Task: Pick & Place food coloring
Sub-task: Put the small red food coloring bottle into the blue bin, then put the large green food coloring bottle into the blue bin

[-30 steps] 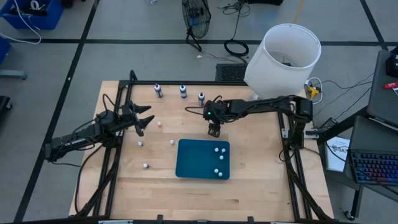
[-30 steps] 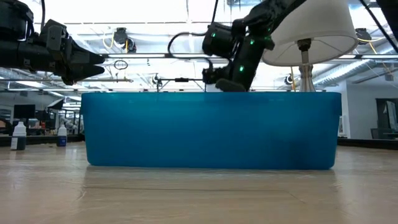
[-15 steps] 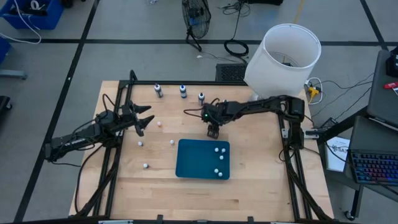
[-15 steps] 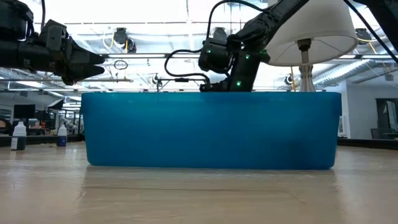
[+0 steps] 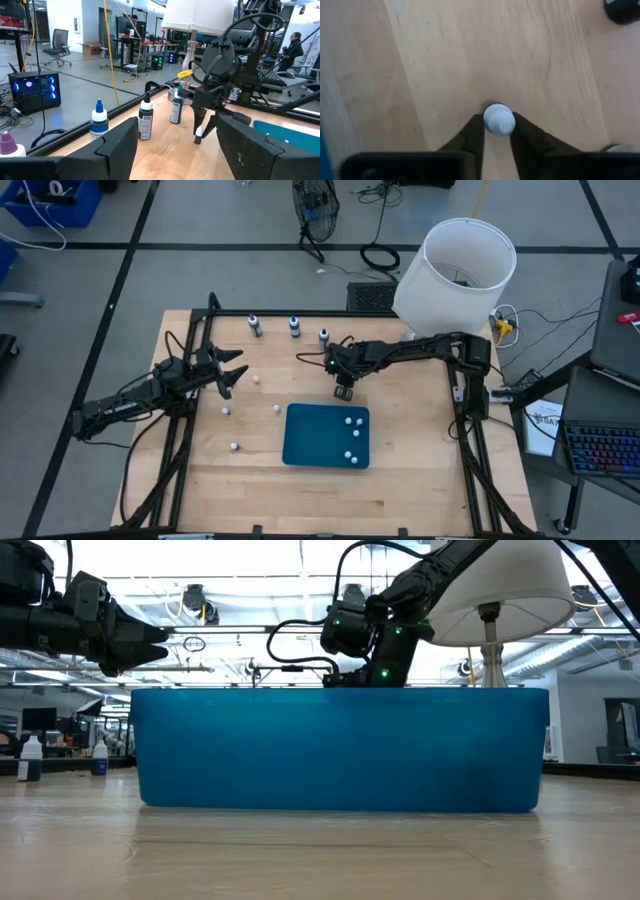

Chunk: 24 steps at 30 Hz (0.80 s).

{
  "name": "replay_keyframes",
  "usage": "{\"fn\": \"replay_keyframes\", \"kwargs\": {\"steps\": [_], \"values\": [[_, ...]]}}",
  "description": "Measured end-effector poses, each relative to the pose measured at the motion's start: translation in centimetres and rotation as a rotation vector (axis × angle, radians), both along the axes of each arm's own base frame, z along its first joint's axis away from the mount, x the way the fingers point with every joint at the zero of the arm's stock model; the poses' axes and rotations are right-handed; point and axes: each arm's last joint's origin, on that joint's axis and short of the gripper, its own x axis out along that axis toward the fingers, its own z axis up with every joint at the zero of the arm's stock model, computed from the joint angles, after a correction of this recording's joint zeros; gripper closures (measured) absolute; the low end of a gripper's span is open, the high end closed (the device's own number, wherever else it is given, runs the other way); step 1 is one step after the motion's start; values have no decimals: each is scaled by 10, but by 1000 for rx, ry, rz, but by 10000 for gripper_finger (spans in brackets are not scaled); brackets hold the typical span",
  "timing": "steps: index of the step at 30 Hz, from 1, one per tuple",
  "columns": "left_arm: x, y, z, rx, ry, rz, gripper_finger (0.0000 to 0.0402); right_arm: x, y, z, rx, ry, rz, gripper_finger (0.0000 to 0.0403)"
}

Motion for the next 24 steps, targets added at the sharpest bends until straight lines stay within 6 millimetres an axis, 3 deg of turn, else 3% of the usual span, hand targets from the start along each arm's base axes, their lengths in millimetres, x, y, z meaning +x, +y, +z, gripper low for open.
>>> {"fn": "replay_keyframes", "kwargs": {"steps": [7, 18, 24], "values": [[0, 0, 0, 1, 0, 0, 133, 0, 1, 1, -15, 3, 40, 400], [0, 0, 0, 0, 1, 0, 133, 3, 14, 21, -35, -82, 63, 400], [0, 0, 0, -1, 5, -1, 133, -7, 18, 51, -49, -136, 67, 403]]}}
